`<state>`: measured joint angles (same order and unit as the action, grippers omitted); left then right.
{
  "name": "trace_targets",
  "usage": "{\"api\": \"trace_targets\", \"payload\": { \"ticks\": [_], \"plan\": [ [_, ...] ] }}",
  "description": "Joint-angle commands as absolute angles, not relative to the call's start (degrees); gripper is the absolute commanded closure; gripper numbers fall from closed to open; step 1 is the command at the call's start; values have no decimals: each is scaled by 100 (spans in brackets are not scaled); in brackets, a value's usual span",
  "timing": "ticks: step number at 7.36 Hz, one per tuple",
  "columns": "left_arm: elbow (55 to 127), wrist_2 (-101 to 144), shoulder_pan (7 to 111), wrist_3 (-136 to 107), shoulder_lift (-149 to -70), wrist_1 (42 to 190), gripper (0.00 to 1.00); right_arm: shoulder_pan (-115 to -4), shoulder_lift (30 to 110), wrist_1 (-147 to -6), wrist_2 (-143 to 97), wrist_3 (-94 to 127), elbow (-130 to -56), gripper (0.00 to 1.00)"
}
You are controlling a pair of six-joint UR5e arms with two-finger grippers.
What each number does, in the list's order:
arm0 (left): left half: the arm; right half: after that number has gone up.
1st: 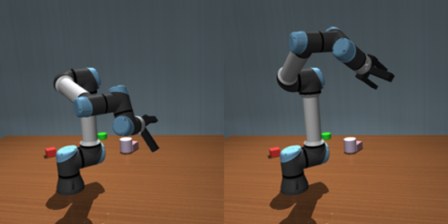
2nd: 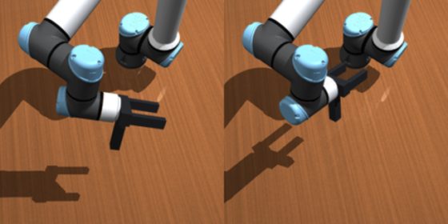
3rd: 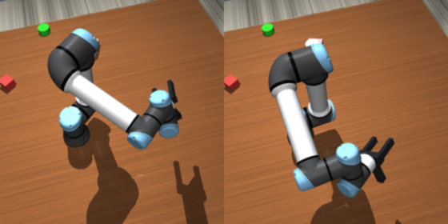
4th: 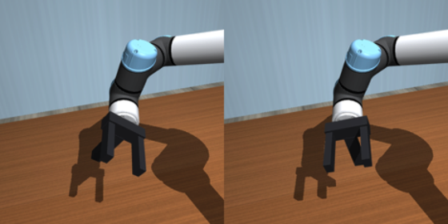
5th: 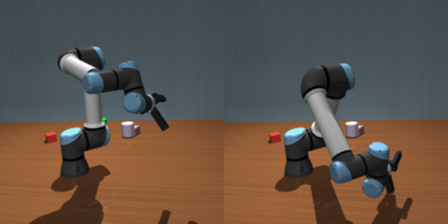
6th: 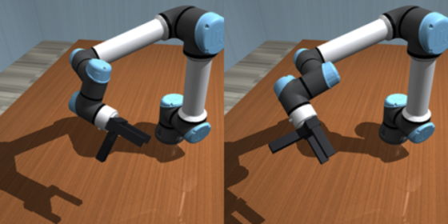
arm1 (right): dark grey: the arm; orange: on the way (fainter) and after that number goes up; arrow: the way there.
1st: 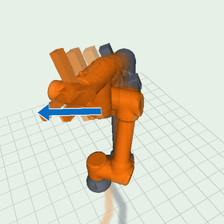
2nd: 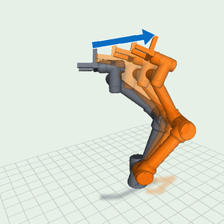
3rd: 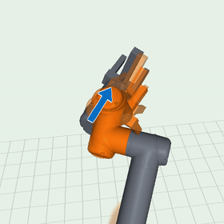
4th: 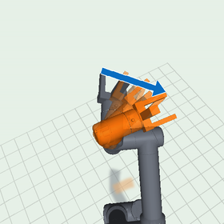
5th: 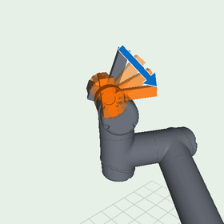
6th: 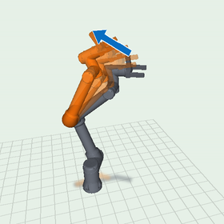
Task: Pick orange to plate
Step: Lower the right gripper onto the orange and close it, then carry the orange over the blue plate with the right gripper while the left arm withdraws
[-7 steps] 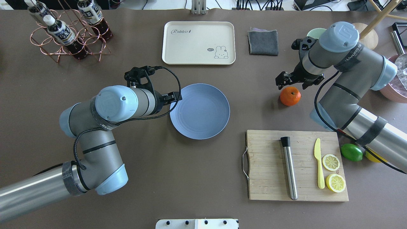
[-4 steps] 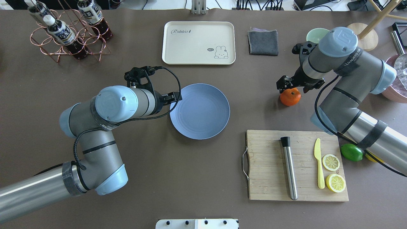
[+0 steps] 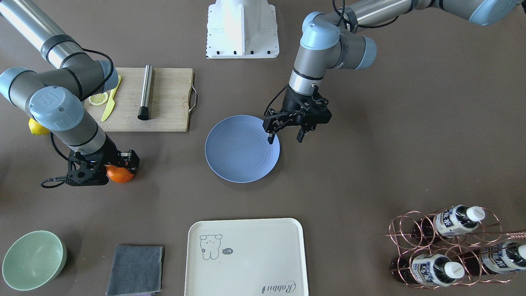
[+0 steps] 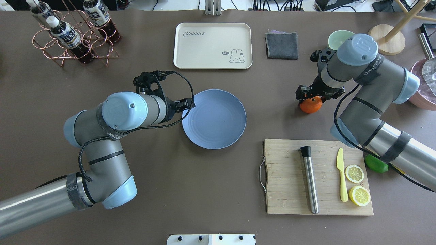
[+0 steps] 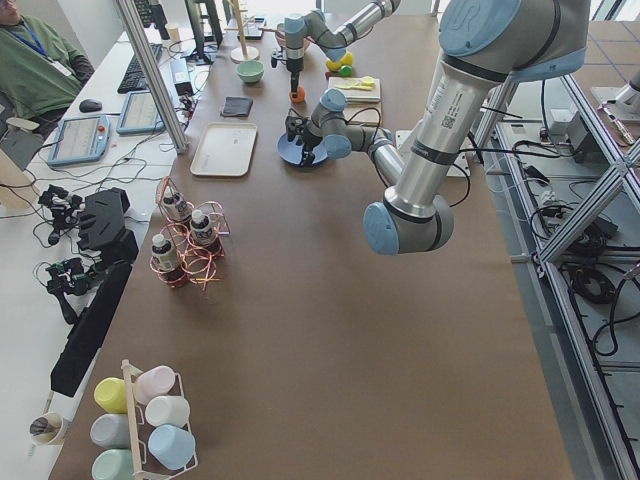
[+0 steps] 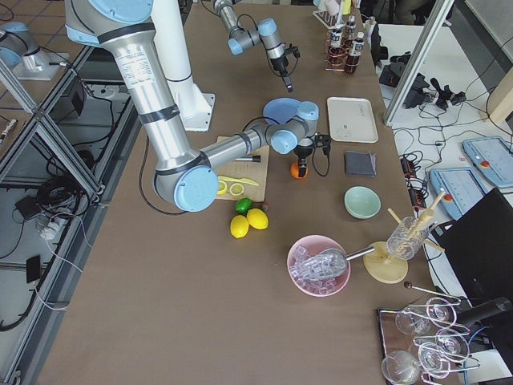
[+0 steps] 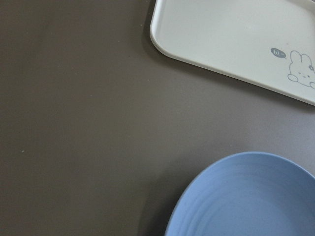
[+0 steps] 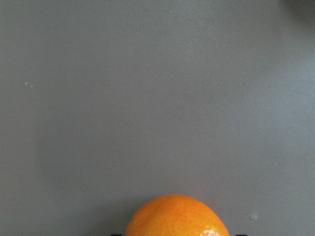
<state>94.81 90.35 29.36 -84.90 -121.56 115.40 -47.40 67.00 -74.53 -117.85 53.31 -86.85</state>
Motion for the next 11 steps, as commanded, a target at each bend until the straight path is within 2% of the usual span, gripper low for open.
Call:
{"api": "trace_targets", "payload": {
  "ticks": [1, 3, 6, 9, 11],
  "plan": [
    [9501, 9053, 3023, -8482, -12164, 11540, 2, -4720, 6627, -7453, -11760, 5370, -8779, 100],
    [9545, 9384, 3469, -7277, -12138, 11418, 2, -4816, 6426, -7602, -11821, 5466, -9123, 100],
    [10017, 10133, 4506, -5212, -11490, 11356, 2, -4528, 5347, -8321, -11734, 6158, -9062, 100],
    [10168, 10160, 4990, -5080, -10849, 11426, 2, -4009, 4757, -8498, -11225, 6530, -9018, 100],
    [10178, 11139, 5394, -5071, -10540, 11347, 2, -3641, 4396, -8447, -10848, 6548, -8659, 100]
  ]
}}
